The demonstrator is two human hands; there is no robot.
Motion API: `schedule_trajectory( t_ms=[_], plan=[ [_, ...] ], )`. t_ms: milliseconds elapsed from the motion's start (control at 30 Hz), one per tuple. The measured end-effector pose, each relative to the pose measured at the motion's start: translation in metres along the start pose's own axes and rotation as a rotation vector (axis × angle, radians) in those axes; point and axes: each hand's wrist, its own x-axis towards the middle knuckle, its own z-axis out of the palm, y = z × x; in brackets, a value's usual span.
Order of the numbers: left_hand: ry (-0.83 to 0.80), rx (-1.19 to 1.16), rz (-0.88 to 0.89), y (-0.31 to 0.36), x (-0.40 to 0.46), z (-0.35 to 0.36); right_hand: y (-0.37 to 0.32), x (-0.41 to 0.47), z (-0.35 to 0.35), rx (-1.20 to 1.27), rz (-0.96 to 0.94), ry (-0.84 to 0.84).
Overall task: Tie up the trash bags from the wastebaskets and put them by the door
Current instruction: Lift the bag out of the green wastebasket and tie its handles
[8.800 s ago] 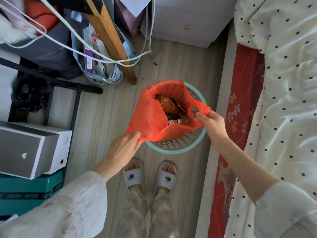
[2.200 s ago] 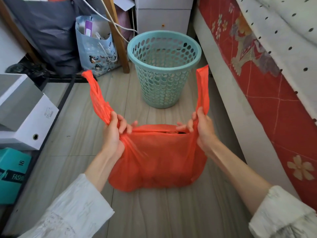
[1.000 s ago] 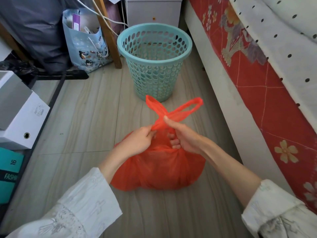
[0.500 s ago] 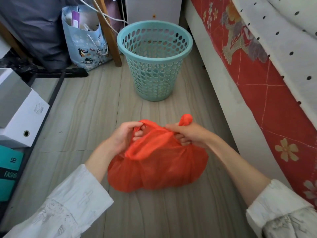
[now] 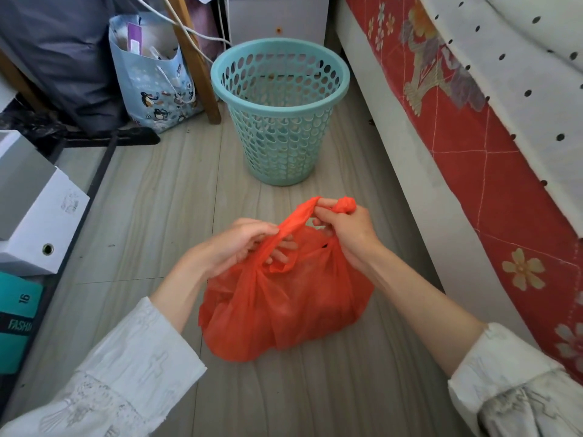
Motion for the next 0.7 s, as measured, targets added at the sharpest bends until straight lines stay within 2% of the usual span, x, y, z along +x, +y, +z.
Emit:
schedule_trajectory(
  t_ms=[167,267,333,400,467,500,600,700],
  plan=[
    [0.314,0.263,0.143,0.005,0.002,0.007,-0.008,-0.003,-0.003,0.059,-0.002,-0.125],
    [0.415,0.237,0.235,0.001,0.008,0.009,-0.007,-0.005,-0.003,0.095,0.011,-0.191],
    [0.441,0.044,0.182,-0.002,0.013,0.008,-0.005,-0.006,-0.003,0.136,0.020,-0.241],
    [0.381,-0.252,0.092,-0.003,0.019,0.008,-0.003,-0.007,-0.002,0.148,0.013,-0.292],
    [0.295,-0.483,0.085,-0.001,0.021,0.009,0.000,-0.007,0.000,0.118,0.011,-0.321],
    [0.303,-0.594,0.114,0.001,0.022,0.008,0.001,-0.008,0.001,0.113,0.021,-0.323],
    [0.351,-0.927,0.257,0.005,0.026,0.005,0.000,-0.010,0.006,0.232,0.092,-0.245],
    [0.355,-1.028,0.323,0.002,0.025,0.005,-0.004,-0.001,-0.003,0.576,0.183,-0.044]
  ],
)
